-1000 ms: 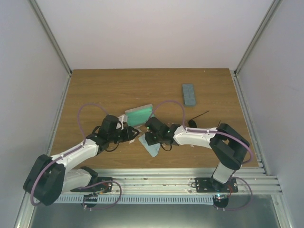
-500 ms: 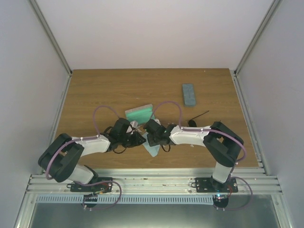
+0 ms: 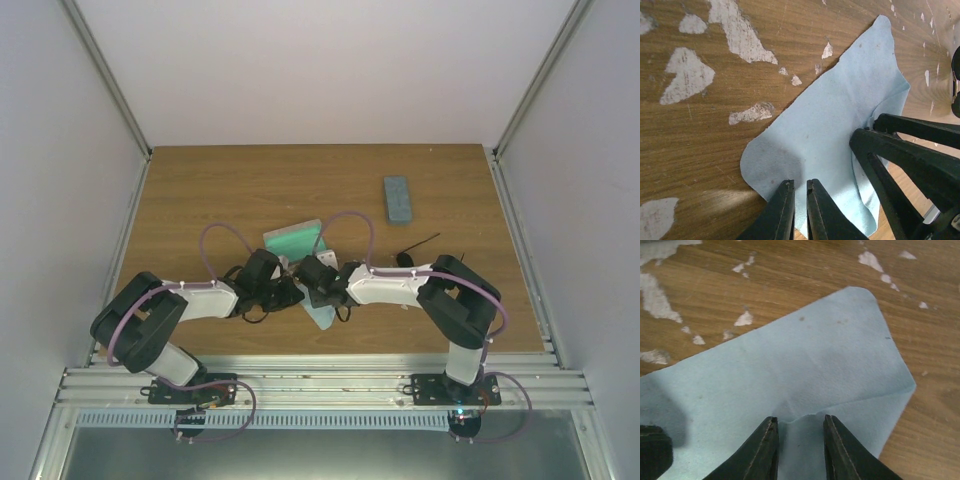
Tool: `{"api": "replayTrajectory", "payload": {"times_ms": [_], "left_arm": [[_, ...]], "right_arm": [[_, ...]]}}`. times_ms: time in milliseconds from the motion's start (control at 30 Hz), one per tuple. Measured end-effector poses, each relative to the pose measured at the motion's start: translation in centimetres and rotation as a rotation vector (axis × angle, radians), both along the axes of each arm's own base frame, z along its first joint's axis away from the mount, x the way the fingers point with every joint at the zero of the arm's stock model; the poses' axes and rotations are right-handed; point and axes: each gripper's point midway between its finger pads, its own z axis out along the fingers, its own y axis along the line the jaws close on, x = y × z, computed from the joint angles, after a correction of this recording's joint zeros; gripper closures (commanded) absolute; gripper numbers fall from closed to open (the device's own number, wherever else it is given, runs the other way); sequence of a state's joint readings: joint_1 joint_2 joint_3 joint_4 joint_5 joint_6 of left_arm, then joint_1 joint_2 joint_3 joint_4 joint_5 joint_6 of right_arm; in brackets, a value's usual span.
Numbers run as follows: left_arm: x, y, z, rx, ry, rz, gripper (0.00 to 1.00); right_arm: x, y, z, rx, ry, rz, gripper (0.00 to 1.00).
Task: Organize the sunglasses
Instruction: Adjust the glasses cleaning cloth at the center of the board.
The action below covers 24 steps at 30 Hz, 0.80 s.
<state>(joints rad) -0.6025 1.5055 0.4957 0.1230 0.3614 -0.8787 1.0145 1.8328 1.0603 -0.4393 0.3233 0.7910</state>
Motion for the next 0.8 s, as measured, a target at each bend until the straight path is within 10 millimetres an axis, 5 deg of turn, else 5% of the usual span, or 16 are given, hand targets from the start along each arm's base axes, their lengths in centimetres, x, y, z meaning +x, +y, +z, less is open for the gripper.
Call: {"api": "replayTrajectory", "payload": {"times_ms": [400, 600, 800], "left_arm": [[0.2, -0.1, 0.0, 0.005, 0.008, 0.015, 0.89], [0.1, -0.1, 0.1, 0.005, 0.007, 0.008, 0.86], [0.1, -0.2, 0.4, -0.001, -0.001, -0.003, 0.82]], "right_arm": [[-2.2, -5.1, 0.0, -0.103, 0.034, -0.123, 0.92], [-3.7, -8.6, 0.4, -0.157, 0.048, -0.195, 0.68], [-3.8, -8.9, 2.2, -0.134, 0.025, -0.183, 0.61]]}}
